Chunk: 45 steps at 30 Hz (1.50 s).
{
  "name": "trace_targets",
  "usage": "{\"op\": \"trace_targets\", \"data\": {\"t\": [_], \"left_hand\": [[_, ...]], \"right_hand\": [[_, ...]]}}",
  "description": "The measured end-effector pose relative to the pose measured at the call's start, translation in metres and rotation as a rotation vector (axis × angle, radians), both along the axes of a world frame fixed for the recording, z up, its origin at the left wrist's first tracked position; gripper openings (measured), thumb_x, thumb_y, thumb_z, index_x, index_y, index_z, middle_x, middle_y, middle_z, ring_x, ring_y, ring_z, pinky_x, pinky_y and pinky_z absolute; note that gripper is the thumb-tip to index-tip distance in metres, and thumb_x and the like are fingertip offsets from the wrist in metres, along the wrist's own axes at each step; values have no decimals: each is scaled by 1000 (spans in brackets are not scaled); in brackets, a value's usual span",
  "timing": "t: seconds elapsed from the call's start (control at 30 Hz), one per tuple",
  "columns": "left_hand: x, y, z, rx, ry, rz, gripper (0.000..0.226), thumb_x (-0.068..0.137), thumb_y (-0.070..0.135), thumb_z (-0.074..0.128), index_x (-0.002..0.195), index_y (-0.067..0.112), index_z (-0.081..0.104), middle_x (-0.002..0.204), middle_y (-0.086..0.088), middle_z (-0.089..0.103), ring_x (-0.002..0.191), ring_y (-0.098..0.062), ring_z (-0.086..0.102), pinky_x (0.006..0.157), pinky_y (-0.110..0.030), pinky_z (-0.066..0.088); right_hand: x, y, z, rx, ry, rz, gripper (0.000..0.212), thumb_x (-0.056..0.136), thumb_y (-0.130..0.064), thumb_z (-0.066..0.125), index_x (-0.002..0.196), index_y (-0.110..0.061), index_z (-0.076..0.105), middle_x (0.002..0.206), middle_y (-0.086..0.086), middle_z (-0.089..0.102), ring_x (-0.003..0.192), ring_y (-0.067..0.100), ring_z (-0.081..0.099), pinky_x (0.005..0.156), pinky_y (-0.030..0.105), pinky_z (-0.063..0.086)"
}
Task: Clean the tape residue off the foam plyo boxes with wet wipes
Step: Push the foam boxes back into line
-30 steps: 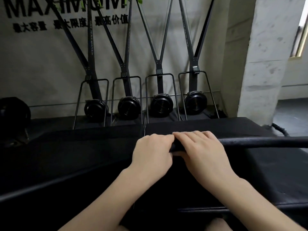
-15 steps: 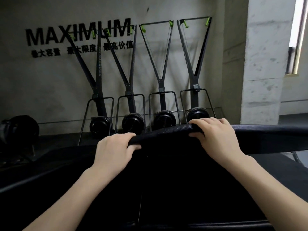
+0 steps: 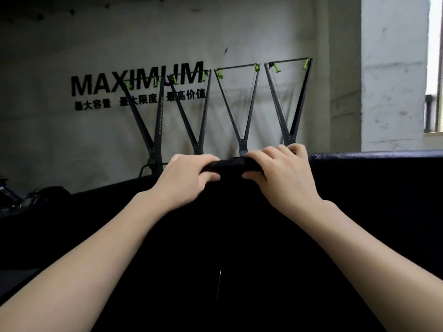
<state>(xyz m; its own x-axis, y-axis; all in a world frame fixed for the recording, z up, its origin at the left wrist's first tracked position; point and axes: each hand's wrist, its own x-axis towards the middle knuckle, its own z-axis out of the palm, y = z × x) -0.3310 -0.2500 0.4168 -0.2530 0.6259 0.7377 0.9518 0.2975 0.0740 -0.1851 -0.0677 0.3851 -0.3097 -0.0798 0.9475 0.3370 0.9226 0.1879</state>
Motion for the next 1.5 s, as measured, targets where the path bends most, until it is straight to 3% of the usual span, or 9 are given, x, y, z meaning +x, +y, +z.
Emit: {"op": "trace_targets", "data": {"t": [0.1,0.2,0.37,0.57,0.7,0.87,1.13,1.33,1.5], "left_hand": [[0,8,24,1,39,-21,29,89,41,66,118,41,63,94,14,72,98,-18,60,99,-37,42],[-3,25,37,34,85,4,33,87,45,67,120,45,62,107,18,71,112,-14,55,116,-42,19],[-23,59,37,309,143,282,54,73,70,69,117,38,65,112,14,67,117,-13,51,105,-38,22],[-66,104,35,325,126,94,30,96,43,58,123,30,61,119,9,63,123,-15,47,116,-47,14],[-104,135,43,136,191,214,45,103,33,47,147,34,41,144,-9,41,139,-27,28,121,-55,0],[-142,165,51,-62,283,308,67,103,41,41,158,32,5,149,-10,32,139,-31,25,120,-57,4],[-179,191,45,-38,303,251,77,100,40,47,158,15,3,166,-5,5,153,-24,-3,123,-52,0],[-170,193,-75,295,-147,-4,65,101,21,46,159,23,15,167,-1,-2,152,-12,-9,125,-43,2],[-149,196,-217,70,-215,54,62,101,34,50,157,30,23,166,2,-10,149,-10,-22,124,-48,-2]], "right_hand": [[9,5,20,22,53,-13,33,86,-50,65,106,-25,70,86,-4,70,80,26,63,84,39,30],[9,16,31,17,77,-23,32,86,-46,69,108,-22,70,89,-2,71,81,27,64,87,40,30],[-22,39,42,-46,90,-14,34,85,-30,76,114,-19,63,107,0,69,102,29,63,103,46,31],[-56,60,30,-70,-24,-89,52,87,-6,66,137,-1,53,148,20,48,143,40,36,118,63,22],[-70,70,-7,-52,-145,-117,62,82,-16,73,140,-4,53,153,20,43,146,39,34,118,62,25],[-106,99,6,-70,-209,-144,67,80,-26,75,140,-7,53,154,19,43,146,38,34,118,58,29],[-174,162,75,-71,-274,-236,89,90,-70,49,157,-16,26,158,11,34,150,34,22,123,58,7],[-211,194,77,-103,-255,-250,88,87,-79,41,152,-19,31,140,12,46,136,36,36,121,62,7],[-237,210,65,-128,-272,-308,115,73,-97,33,152,-14,23,144,18,39,138,40,30,120,65,5]]}}
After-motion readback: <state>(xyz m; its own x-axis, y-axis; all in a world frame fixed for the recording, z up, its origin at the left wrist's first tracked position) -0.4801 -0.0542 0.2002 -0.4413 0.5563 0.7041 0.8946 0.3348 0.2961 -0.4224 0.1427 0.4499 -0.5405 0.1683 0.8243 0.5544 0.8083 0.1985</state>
